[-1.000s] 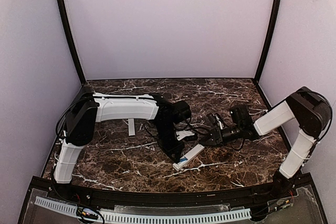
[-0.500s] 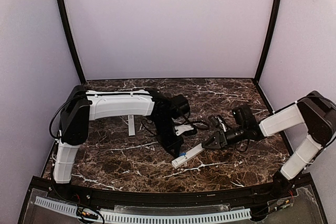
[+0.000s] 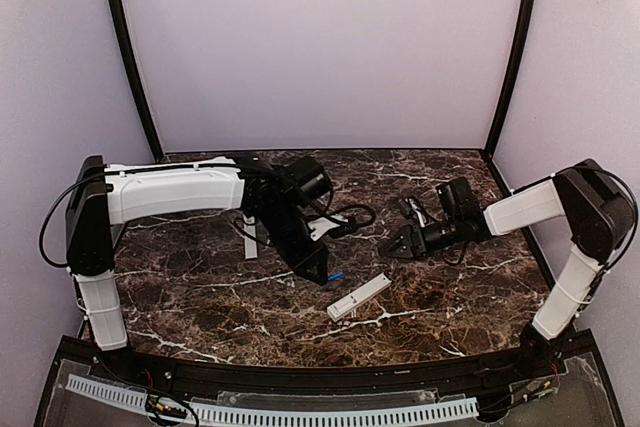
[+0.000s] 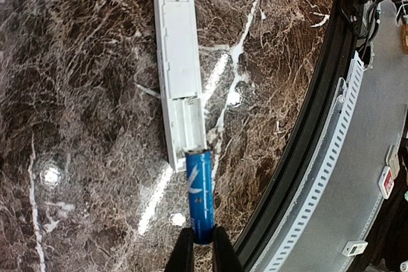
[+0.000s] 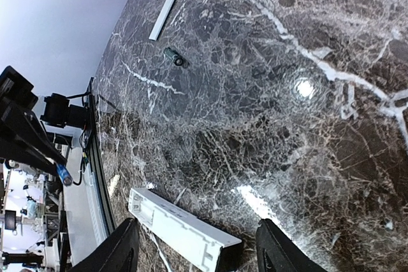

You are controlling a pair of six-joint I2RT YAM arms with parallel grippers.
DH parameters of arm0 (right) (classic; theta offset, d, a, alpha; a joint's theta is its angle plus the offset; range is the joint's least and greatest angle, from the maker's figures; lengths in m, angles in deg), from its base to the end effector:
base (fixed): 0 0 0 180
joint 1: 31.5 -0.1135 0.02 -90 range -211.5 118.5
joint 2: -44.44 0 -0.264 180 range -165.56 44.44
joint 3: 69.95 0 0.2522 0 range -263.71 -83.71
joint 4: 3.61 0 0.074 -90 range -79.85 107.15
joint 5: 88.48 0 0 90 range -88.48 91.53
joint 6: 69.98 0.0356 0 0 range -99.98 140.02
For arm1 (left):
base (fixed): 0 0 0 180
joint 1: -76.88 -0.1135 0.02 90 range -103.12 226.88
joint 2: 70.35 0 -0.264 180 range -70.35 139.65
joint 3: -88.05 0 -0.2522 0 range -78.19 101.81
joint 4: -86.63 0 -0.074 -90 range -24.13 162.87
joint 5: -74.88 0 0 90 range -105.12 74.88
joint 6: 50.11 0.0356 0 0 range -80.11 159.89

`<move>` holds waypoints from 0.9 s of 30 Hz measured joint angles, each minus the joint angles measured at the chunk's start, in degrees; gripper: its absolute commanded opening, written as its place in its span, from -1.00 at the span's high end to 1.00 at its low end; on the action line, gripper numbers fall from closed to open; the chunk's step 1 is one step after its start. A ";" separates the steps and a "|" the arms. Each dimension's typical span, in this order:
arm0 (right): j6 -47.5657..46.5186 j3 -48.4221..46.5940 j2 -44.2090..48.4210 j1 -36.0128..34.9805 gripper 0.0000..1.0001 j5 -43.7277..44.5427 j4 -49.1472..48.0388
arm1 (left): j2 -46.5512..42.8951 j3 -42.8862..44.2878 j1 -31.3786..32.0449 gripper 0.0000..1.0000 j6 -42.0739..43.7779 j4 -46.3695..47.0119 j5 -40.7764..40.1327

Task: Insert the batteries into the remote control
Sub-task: Hold the remote control without the battery cover at the center of the board.

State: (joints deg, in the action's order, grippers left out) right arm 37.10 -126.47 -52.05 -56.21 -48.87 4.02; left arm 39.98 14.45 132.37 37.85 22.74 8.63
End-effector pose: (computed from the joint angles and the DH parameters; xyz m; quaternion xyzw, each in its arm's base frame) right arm 0.2686 0.1538 0.1424 -0.2097 0.8315 0.4875 0.1641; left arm 0.2168 -0.3407 0.2451 0.4672 0.8399 -0.2676 0.0678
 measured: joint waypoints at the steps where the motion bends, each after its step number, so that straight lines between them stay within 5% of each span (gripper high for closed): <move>1: -0.15 -0.13 -0.81 -0.04 -0.23 -0.44 0.07 | -0.94 -1.29 -0.37 0.99 -0.22 0.50 0.11; 17: -2.89 0.17 -4.31 -4.35 0.02 -3.74 2.64 | -8.85 -12.17 -4.76 0.99 -1.62 6.21 2.27; 27: -5.31 6.36 7.04 -9.62 -0.34 2.62 6.86 | -10.23 -13.51 -4.92 0.99 4.92 6.82 2.14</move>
State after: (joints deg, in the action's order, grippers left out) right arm 31.79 -120.11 -45.01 -65.82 -46.24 10.88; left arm 29.75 0.94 127.45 42.77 29.56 10.77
